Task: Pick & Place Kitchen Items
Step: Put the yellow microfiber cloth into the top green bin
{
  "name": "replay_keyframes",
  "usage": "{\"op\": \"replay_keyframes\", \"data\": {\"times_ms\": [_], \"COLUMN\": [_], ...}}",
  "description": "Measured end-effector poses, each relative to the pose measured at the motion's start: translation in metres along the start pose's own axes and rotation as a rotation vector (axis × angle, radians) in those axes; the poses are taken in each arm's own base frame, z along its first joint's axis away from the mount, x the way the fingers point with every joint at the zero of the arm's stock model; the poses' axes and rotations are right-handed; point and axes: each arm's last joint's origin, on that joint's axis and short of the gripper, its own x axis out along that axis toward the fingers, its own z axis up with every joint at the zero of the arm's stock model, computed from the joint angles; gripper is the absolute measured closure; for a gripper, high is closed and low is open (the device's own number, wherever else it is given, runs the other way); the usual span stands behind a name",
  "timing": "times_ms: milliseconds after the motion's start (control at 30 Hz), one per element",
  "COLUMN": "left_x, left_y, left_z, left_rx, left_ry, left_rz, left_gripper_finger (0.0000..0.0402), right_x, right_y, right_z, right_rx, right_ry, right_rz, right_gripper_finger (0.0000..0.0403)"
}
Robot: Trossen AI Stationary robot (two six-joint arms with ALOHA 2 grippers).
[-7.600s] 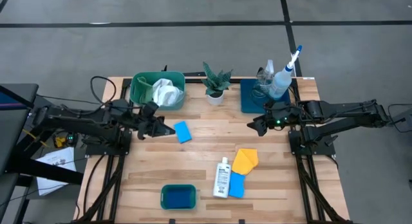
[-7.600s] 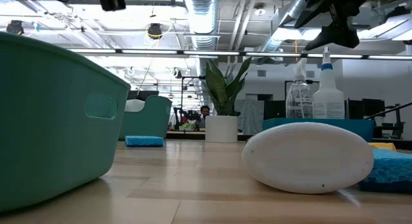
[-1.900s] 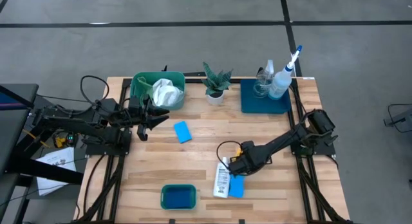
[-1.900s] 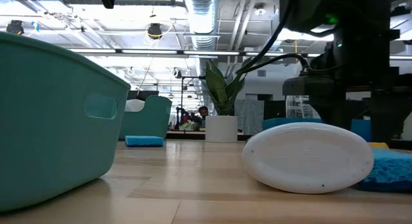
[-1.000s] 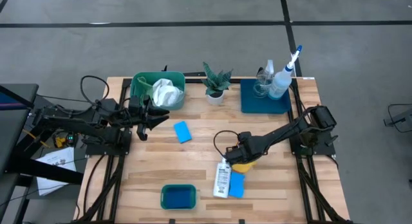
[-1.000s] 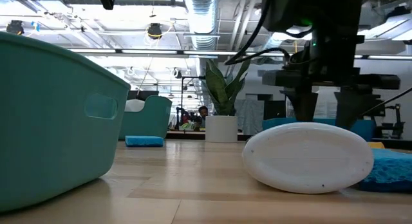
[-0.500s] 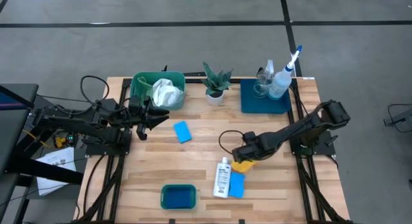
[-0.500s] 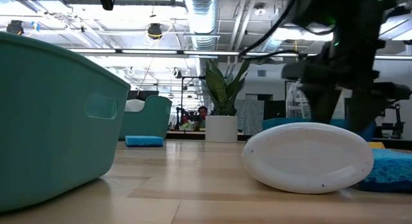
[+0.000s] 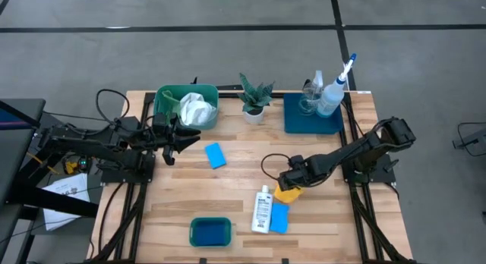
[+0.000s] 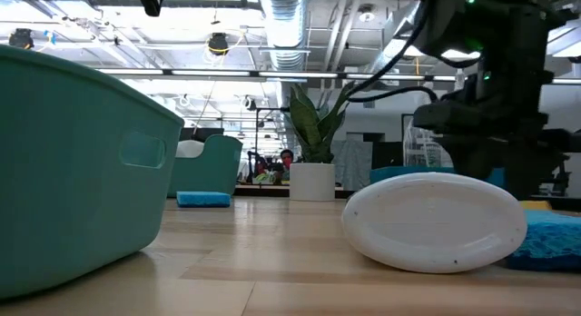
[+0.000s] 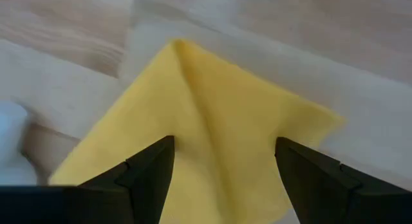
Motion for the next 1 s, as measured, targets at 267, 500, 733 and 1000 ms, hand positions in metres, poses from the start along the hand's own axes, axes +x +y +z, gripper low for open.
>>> {"op": "replay_keyframes", "data": {"times_ms": [267,500,733,1000], "left_x": [0.008,0.012,0.012,0.012], "left_y": [0.000,0.000,0.000,0.000], "left_z": [-0.004,-0.007,-0.006,-0.007], "left_rx": [-0.015,-0.018,-0.013,-0.011], "left_ry": [0.013,0.029,0.021,0.023], "left_rz": [0.009,0.012,0.007,0.009], "left_gripper_finger": [0.0296,0.0296,0.0296,0.0296], "right_x": [0.016,0.016,0.017,0.018], "right_y": [0.007,0.015,0.015,0.018], "right_z": [-0.002,0.000,0.001,0.001], "right_rx": [-0.001,-0.001,0.005,0.013], "right_ry": [0.052,0.039,0.039,0.036], "right_rz": [-0.070,-0.062,-0.064,-0.033], "right_gripper_finger": [0.0143,0.0156,0.0237,0.0347]}}
